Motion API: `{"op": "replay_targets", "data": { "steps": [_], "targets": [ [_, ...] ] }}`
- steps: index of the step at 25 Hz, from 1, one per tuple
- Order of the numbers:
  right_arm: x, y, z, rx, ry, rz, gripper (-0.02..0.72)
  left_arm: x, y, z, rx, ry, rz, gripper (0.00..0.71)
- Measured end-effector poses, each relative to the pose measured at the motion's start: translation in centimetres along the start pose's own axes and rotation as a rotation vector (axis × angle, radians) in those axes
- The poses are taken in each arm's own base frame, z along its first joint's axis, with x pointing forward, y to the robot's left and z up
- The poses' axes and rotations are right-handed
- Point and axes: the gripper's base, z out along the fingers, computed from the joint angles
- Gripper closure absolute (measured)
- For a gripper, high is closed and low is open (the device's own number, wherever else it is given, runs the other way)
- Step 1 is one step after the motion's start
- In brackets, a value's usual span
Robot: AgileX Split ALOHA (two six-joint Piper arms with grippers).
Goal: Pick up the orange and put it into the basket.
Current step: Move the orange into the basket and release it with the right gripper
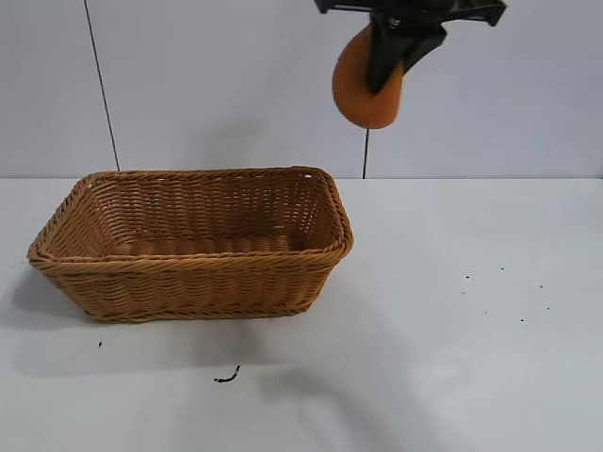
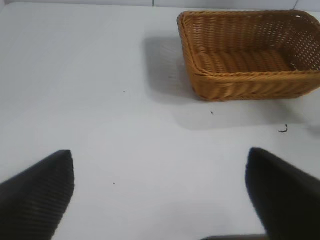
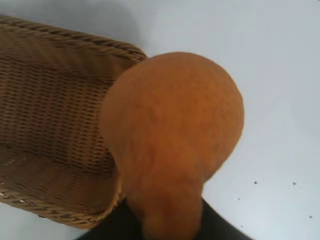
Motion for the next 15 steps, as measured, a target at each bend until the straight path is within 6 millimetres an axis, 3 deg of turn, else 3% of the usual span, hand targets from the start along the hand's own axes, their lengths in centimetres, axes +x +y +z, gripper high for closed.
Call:
{"op": "replay_targets", "data": {
  "steps": [5,11,13,15],
  "targets": [
    [0.5,2.5,4.6,-0.03,0.007,-0.038,0.703,0.0,0.0,0.0,0.0,0.0,0.0,0.044],
    [1.3,2.6,7.9,-0.033,0.039,-0.033,0.686,0.0,0.0,0.0,0.0,0.0,0.0,0.044],
    [1.3,2.6,8.0,-0.034,0.042,-0.032,0.612,0.0,0.0,0.0,0.0,0.0,0.0,0.044],
    [1.1,2.6,7.8,-0.035,0.034,-0.032,0.408,0.0,0.0,0.0,0.0,0.0,0.0,0.044]
  ]
}}
